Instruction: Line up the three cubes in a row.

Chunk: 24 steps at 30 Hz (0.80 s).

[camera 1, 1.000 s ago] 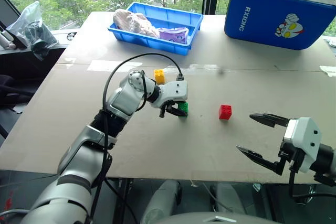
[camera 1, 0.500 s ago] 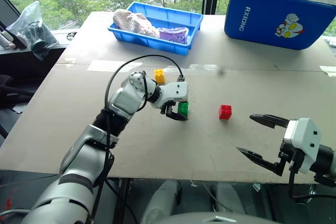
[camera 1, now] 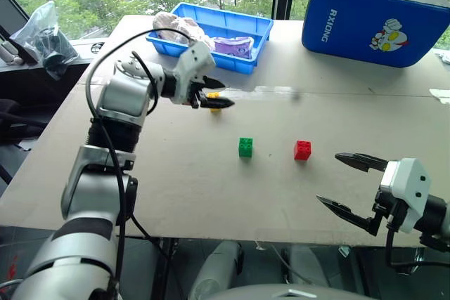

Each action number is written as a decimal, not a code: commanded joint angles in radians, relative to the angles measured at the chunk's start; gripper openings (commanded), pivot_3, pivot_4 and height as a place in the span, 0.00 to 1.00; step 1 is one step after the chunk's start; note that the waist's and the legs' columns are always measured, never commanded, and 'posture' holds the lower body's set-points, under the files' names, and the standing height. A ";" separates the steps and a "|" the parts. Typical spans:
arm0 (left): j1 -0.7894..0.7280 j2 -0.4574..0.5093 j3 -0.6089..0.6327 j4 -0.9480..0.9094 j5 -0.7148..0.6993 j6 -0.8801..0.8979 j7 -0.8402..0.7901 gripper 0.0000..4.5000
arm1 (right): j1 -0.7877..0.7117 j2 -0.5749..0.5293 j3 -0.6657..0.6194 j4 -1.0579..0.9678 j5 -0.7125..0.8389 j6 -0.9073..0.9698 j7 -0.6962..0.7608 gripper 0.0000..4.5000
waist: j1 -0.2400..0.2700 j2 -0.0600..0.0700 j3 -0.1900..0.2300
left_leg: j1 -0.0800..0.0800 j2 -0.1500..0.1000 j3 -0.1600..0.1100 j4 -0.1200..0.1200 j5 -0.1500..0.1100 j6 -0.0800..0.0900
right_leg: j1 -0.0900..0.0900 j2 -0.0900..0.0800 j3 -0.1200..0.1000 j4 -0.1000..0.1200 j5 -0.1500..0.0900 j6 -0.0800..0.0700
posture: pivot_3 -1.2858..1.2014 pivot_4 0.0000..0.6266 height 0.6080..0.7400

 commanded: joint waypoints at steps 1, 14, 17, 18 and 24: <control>-0.066 0.022 -0.022 0.160 0.082 -0.075 0.074 0.74 | -0.008 0.009 -0.005 -0.027 0.008 -0.019 -0.006 1.00 | -0.003 0.000 0.000 | 0.000 0.000 0.000 0.000 0.000 0.000 | 0.000 0.000 0.000 0.000 0.000 0.000 | 0.52 0.24 1.00; -0.187 -0.056 -0.122 0.556 0.239 -0.420 0.076 0.74 | 0.005 0.015 -0.013 -0.046 0.013 -0.009 -0.022 1.00 | -0.002 -0.001 0.001 | -0.001 0.000 0.000 0.000 0.000 0.000 | -0.001 0.000 0.000 0.000 0.000 0.000 | 0.52 0.24 1.00; -0.215 -0.087 -0.145 0.658 0.287 -0.503 0.112 0.74 | 0.002 0.014 -0.013 -0.048 0.016 -0.006 -0.026 1.00 | -0.001 -0.002 0.001 | -0.001 0.000 0.000 0.000 0.000 0.000 | -0.001 0.000 0.000 0.000 0.000 0.000 | 0.52 0.24 1.00; -0.222 -0.095 -0.148 0.683 0.299 -0.519 0.120 0.74 | 0.002 0.013 -0.013 -0.048 0.016 -0.005 -0.027 1.00 | -0.001 -0.002 0.000 | -0.001 0.000 0.000 0.000 0.000 0.000 | -0.001 0.000 0.000 0.000 0.000 0.000 | 0.52 0.24 1.00; -0.251 -0.124 -0.157 0.790 0.364 -0.584 0.215 0.74 | 0.029 0.013 -0.042 -0.069 0.023 0.002 -0.032 1.00 | -0.002 -0.002 0.000 | -0.001 -0.001 0.000 0.000 0.000 0.000 | 0.000 0.000 0.000 0.000 0.000 0.000 | 0.52 0.24 1.00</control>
